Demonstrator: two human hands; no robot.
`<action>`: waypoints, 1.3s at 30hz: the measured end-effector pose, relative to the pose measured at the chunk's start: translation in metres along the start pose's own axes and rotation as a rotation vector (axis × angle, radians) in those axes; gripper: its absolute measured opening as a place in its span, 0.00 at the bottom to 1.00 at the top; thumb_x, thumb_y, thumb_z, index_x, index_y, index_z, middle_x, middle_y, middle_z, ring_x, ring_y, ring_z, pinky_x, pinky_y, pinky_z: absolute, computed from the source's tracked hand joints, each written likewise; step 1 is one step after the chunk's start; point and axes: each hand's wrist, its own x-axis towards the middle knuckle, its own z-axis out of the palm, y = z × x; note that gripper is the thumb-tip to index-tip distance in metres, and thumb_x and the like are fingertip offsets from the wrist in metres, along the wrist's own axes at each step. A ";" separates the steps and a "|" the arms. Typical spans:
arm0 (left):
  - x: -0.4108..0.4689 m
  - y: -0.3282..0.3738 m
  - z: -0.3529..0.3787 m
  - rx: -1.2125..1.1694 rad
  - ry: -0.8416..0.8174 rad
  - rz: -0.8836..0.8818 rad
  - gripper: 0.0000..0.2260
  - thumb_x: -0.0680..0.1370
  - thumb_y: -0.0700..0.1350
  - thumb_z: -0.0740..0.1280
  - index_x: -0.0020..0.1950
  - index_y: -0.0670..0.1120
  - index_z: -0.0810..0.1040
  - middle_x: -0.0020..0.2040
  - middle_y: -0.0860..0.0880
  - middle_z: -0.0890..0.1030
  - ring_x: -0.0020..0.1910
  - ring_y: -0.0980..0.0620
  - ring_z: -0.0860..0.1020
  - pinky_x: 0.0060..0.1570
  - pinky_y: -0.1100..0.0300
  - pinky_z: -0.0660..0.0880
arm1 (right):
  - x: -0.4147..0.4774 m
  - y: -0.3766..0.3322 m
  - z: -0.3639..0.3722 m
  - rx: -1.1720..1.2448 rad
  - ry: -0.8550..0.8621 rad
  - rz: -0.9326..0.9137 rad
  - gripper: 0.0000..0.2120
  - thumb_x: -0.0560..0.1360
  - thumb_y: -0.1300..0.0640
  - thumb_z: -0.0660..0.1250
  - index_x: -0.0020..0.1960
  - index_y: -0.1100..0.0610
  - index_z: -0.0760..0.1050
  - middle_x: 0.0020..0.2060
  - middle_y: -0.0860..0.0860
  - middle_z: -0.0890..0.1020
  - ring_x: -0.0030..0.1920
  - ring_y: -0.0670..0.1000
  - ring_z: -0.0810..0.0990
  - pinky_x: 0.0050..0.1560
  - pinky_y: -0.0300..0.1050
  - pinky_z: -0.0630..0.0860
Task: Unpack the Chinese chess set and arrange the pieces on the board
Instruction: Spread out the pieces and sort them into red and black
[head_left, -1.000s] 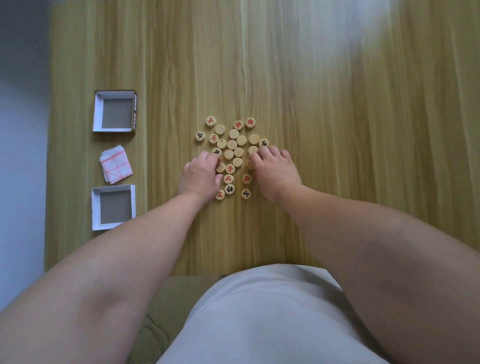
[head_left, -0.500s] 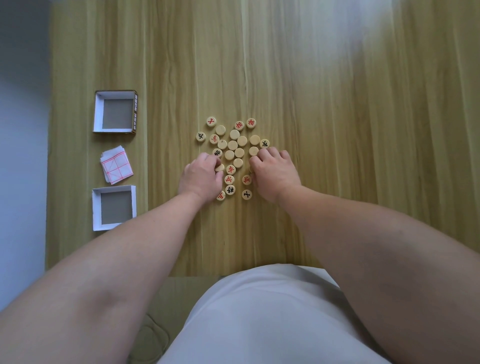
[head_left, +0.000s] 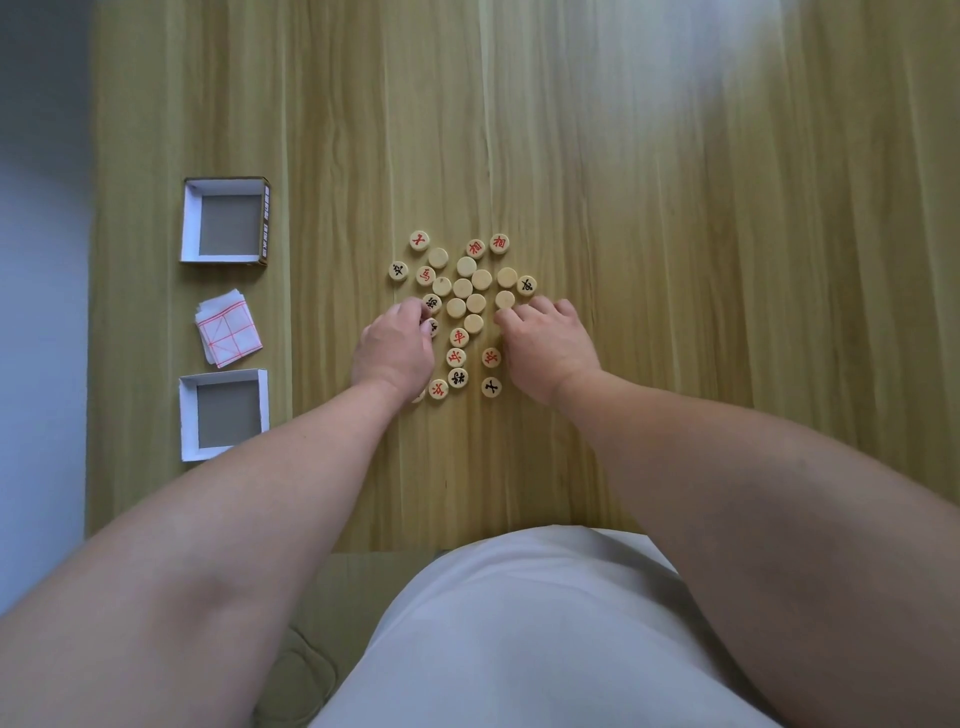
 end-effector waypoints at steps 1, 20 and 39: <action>0.000 0.000 0.000 0.007 -0.001 -0.001 0.09 0.82 0.46 0.59 0.59 0.46 0.74 0.56 0.46 0.78 0.54 0.42 0.76 0.55 0.48 0.73 | 0.000 0.000 0.000 0.013 0.000 0.004 0.16 0.78 0.60 0.58 0.64 0.52 0.71 0.56 0.49 0.80 0.61 0.55 0.72 0.64 0.52 0.64; 0.021 0.013 -0.007 0.240 0.000 0.342 0.21 0.74 0.36 0.67 0.64 0.51 0.79 0.50 0.46 0.76 0.46 0.41 0.77 0.48 0.49 0.75 | 0.021 0.012 -0.007 -0.062 0.035 0.060 0.24 0.71 0.61 0.69 0.66 0.50 0.73 0.60 0.51 0.72 0.62 0.56 0.69 0.61 0.51 0.67; 0.028 0.011 -0.007 0.176 0.081 0.364 0.14 0.72 0.44 0.70 0.57 0.49 0.80 0.53 0.50 0.77 0.43 0.42 0.79 0.45 0.51 0.77 | 0.025 0.023 -0.002 -0.042 0.119 0.089 0.10 0.79 0.53 0.61 0.58 0.54 0.75 0.59 0.54 0.72 0.60 0.57 0.69 0.60 0.53 0.66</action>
